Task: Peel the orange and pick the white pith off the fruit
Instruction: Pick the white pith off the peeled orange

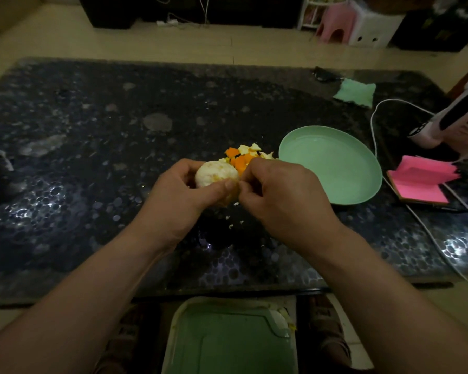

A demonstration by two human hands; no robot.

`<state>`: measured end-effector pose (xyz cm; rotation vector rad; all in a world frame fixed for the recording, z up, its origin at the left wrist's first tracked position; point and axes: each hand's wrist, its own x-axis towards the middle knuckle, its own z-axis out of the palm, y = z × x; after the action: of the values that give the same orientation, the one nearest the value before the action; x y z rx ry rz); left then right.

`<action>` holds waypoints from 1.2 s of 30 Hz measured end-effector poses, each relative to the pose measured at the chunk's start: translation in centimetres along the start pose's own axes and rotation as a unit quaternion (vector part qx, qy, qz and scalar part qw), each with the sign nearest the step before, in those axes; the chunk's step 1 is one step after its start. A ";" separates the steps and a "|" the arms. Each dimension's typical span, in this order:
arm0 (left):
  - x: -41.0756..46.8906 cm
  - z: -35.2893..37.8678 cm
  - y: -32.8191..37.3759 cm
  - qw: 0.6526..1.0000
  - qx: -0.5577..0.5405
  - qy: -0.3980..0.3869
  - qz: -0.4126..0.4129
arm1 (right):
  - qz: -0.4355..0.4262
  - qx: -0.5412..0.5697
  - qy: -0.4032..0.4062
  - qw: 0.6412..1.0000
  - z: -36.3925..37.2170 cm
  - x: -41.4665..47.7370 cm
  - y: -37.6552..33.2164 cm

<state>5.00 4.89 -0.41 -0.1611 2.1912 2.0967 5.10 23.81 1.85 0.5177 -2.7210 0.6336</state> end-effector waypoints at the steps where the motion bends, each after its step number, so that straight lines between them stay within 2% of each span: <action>1: 0.0 0.0 0.1 1.000 -0.005 -0.002 0.001 | -0.001 -0.004 0.014 1.000 0.1 0.0 -0.1; 5: 0.1 0.1 0.4 0.998 -0.053 -0.009 -0.013 | 0.009 0.025 0.051 0.998 0.0 0.1 0.0; 8: 0.2 -0.3 0.7 0.993 -0.107 -0.028 -0.030 | 0.049 0.126 0.038 0.990 -0.3 0.2 0.3; 12: 0.2 -0.4 1.1 0.985 -0.153 -0.063 -0.045 | 0.120 0.285 -0.003 0.951 -0.9 0.5 0.5; 14: 0.3 -0.6 1.1 0.983 -0.165 -0.067 -0.047 | 0.138 0.327 -0.030 0.934 -1.2 0.6 0.5; 19: 0.2 -0.8 1.0 0.986 -0.151 -0.053 -0.041 | 0.135 0.334 -0.062 0.931 -1.4 0.5 0.5; 25: 0.3 -0.8 1.0 0.983 -0.169 -0.070 -0.029 | 0.100 0.279 -0.027 0.955 -0.7 0.4 0.1; 30: 0.5 -0.9 0.8 0.974 -0.200 -0.098 -0.031 | 0.129 0.360 -0.022 0.924 -1.0 0.5 0.3; 36: 0.5 -1.5 1.2 0.960 -0.238 -0.142 -0.034 | 0.158 0.375 0.008 0.913 -1.1 0.7 1.1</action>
<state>4.37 3.43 0.73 0.0287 1.4770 2.3931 4.26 25.08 2.65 0.2111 -2.4780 1.7803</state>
